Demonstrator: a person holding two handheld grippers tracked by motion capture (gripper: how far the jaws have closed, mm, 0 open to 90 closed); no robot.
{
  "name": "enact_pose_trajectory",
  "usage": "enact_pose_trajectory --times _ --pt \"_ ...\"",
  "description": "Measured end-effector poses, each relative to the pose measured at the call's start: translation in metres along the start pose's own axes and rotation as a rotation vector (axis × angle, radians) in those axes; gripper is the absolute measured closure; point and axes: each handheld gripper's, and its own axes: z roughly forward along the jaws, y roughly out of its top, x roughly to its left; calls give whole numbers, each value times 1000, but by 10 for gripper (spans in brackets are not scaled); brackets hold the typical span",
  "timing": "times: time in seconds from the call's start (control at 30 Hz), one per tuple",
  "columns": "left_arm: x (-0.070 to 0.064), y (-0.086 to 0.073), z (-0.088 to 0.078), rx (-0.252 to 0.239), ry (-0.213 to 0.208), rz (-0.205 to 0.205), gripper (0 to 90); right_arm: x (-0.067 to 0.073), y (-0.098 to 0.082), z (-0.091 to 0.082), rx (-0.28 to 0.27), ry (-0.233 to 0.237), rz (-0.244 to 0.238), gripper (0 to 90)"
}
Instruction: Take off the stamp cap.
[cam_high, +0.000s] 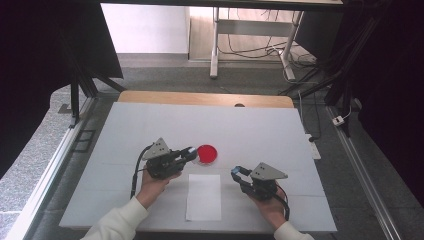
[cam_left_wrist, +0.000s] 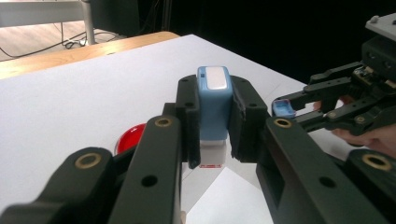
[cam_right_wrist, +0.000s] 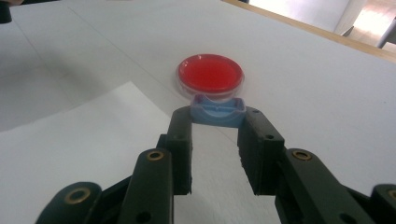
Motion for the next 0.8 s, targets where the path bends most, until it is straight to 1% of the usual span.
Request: enact_pose_trajectory --times 0.17,0.37,0.5,0.57,0.8 --pt "0 0 0 3 3 7 756 -4 -8 -13 6 -18 4 666" --pt "0 2 -2 3 5 10 755 -12 -14 -29 -7 -45 9 666" --pt "0 2 -2 5 8 19 755 -16 -14 -32 -19 -50 19 666" --pt "0 2 -2 8 11 25 755 -17 -14 -31 -20 -48 16 666" --pt "2 3 -1 12 13 21 755 -16 -13 -30 -20 -42 10 665"
